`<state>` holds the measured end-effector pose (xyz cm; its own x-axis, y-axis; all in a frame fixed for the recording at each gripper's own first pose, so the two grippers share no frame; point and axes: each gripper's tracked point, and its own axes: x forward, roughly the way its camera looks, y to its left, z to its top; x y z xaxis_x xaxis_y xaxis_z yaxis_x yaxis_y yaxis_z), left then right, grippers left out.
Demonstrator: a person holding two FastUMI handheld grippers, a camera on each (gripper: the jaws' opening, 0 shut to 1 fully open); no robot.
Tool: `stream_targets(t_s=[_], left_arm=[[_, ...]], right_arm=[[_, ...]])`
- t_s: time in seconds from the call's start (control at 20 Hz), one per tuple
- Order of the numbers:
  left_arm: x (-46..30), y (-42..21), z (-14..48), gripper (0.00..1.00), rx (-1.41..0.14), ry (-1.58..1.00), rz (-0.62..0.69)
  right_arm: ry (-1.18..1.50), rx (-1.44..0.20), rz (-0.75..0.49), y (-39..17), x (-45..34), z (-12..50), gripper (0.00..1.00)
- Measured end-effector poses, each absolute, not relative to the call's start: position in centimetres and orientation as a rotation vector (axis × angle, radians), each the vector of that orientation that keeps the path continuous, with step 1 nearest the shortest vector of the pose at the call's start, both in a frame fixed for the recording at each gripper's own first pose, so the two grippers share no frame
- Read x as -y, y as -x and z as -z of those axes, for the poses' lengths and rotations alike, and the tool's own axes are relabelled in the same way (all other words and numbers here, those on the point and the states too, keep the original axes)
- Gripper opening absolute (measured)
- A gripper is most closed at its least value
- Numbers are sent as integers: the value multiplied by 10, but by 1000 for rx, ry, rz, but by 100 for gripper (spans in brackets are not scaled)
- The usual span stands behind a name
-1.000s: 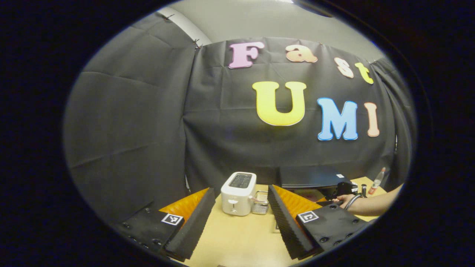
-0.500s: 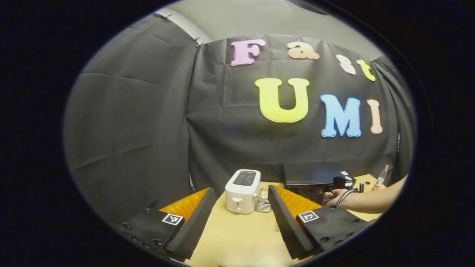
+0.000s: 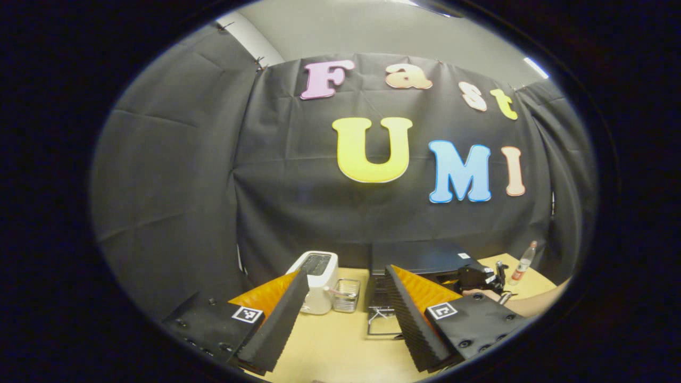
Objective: Open the electric oven with the left hand, put the food in, and close the electric oven.
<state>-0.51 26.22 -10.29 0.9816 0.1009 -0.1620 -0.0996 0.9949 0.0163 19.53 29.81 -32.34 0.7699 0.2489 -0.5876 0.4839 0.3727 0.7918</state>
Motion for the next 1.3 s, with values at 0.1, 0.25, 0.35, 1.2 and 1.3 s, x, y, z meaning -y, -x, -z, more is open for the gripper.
stream_targets(t_s=[0.1, 0.25, 0.35, 1.2, 1.3], left_arm=[[-249, 1, 102, 96, -159, 2, -77], [-224, -5, 98, 94, -153, 17, -35], [-207, -10, 98, 100, -154, 20, -7], [-93, -24, 74, 96, -114, 18, 138], [-81, -25, 87, 100, -146, 21, 161]], right_arm=[[-1132, -711, 144, -180, -285, 308, 28], [-965, -713, 53, -159, -271, 284, 28], [-861, -695, -16, -147, -257, 260, 29], [-68, 9, -45, -18, -125, 10, 29], [-71, 32, -85, -14, -126, 6, 35]])
